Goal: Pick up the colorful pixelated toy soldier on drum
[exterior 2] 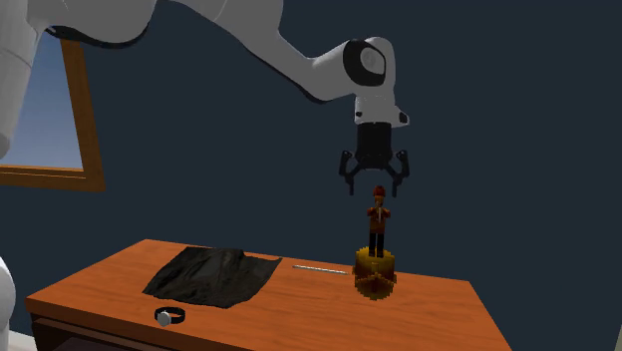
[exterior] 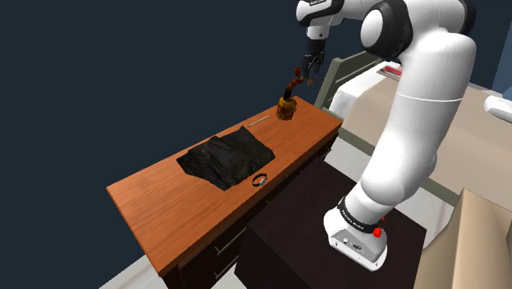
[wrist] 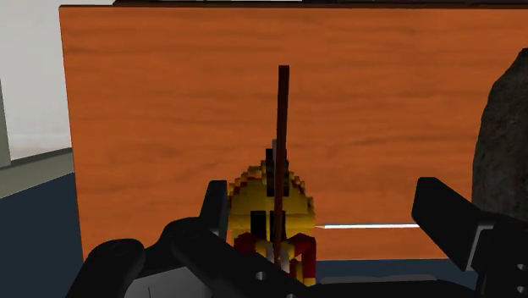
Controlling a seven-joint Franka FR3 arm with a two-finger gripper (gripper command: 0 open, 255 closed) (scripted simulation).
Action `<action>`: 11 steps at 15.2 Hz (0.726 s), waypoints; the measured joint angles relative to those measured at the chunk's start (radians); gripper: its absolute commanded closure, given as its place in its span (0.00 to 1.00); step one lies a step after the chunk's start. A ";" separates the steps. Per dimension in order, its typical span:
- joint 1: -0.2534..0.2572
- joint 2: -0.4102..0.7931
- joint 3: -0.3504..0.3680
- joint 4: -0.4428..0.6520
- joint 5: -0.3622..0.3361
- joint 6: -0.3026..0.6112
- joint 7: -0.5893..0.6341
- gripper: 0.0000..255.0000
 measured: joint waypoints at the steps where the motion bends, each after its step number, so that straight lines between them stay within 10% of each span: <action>1: -0.016 0.036 0.000 0.038 0.012 -0.007 -0.017 0.00; 9: -0.033 0.098 0.008 0.027 0.035 0.059 -0.033 0.00; 10: -0.033 0.099 0.009 0.022 0.036 0.064 -0.033 1.00; 11: -0.033 0.098 0.008 0.020 0.036 0.066 -0.033 1.00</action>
